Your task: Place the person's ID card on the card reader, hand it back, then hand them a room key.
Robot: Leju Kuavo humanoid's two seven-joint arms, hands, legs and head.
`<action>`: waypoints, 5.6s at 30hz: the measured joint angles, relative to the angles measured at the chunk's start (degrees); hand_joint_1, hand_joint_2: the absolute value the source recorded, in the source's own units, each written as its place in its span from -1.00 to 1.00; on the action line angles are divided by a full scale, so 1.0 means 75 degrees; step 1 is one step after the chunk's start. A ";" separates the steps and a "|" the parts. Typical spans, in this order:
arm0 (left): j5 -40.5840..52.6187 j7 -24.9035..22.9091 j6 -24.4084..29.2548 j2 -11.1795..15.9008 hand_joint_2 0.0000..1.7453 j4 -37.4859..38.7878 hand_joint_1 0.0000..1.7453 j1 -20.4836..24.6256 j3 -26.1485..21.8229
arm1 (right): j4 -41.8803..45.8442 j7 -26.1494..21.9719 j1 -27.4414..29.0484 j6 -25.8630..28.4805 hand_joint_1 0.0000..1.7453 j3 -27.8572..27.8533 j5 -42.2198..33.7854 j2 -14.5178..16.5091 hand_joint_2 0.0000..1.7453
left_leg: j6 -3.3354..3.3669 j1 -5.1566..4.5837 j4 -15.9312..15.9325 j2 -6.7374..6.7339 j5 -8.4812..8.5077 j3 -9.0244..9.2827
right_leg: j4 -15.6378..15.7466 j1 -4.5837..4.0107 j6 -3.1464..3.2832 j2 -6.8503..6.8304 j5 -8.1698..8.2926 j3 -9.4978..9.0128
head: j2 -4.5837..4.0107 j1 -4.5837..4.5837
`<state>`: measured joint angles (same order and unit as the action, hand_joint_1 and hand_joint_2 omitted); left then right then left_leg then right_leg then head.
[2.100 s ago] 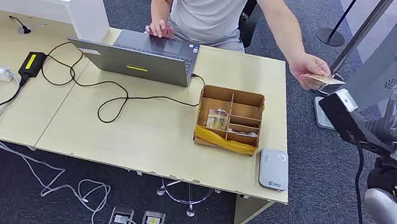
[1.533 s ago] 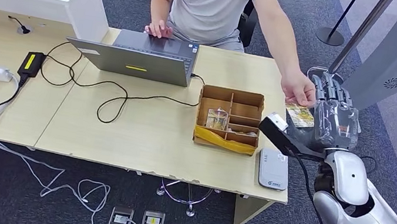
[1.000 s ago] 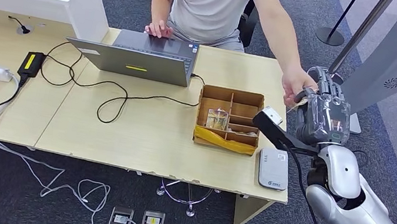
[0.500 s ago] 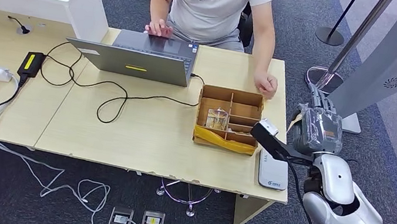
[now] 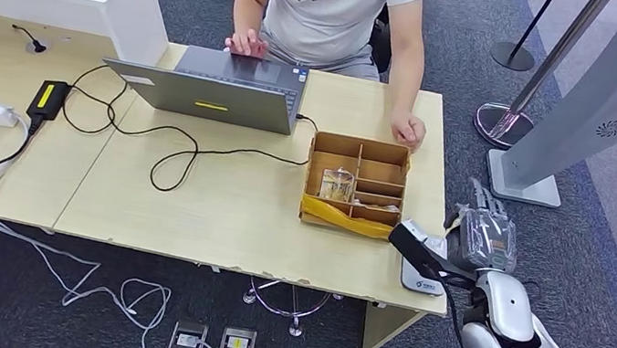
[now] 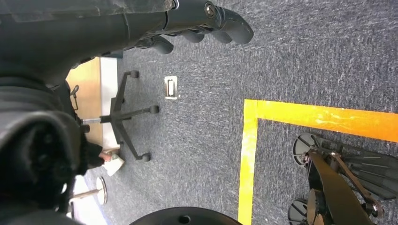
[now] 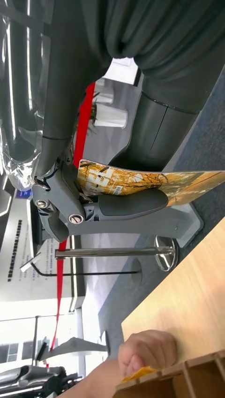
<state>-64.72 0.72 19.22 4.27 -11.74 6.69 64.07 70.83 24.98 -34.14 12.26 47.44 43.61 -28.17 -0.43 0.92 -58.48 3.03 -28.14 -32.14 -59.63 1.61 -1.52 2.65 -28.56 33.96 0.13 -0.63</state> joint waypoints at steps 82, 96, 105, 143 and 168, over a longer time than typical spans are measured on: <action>-0.0313 -0.0072 -0.0337 0.0062 -1.00 -0.0020 -1.00 0.0001 0.0350 | 0.0624 0.0037 -0.1992 0.0687 1.00 0.0259 -0.1740 0.1026 1.00 | -0.0004 0.0002 0.0000 -0.0026 0.0006 0.0005 | -0.0002 -0.0001 0.0003 0.0022 0.0014 0.0002 | 0.0000 0.0000; -0.0413 -0.0032 -0.0143 -0.0073 -1.00 -0.0030 -1.00 -0.0001 0.0346 | 0.0509 -0.0105 -0.1878 0.0717 1.00 0.0572 -0.1614 0.1429 1.00 | -0.0004 0.0002 0.0000 -0.0026 0.0005 0.0005 | -0.0001 -0.0002 0.0003 0.0022 0.0014 0.0004 | 0.0000 -0.0001; -0.0226 0.0009 -0.0208 -0.0131 -1.00 -0.0038 -1.00 -0.0001 0.0350 | 0.0358 0.0309 -0.1747 0.0697 -1.00 0.0570 -0.0932 0.1397 1.00 | -0.0004 0.0003 0.0000 -0.0029 0.0005 0.0006 | 0.0000 -0.0003 0.0003 0.0023 0.0014 0.0010 | 0.0000 -0.0001; -0.0132 0.0152 -0.0232 -0.0132 -1.00 -0.0038 -1.00 0.0005 0.0571 | 0.1346 0.0567 -0.0564 -0.1241 -1.00 0.0796 -0.0831 0.0384 1.00 | -0.0005 0.0007 0.0000 -0.0029 0.0002 -0.0004 | 0.0001 -0.0006 0.0003 0.0023 0.0014 0.0012 | 0.0000 -0.0001; 0.0000 0.0009 -0.0072 -0.0152 -1.00 -0.0061 -1.00 0.0019 0.0568 | -0.1212 0.0037 -0.0687 0.0036 -1.00 0.1136 -0.0890 0.2107 1.00 | -0.0007 0.0012 0.0000 -0.0029 0.0002 -0.0004 | 0.0000 -0.0012 0.0004 0.0022 0.0013 0.0013 | 0.0000 -0.0001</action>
<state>-64.72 0.79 18.68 3.13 -12.20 6.84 68.32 61.74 25.26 -39.30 12.54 55.95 36.93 -12.37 -0.48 1.01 -58.48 2.81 -28.12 -32.17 -59.62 1.52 -1.49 2.82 -28.46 34.06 0.13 -0.63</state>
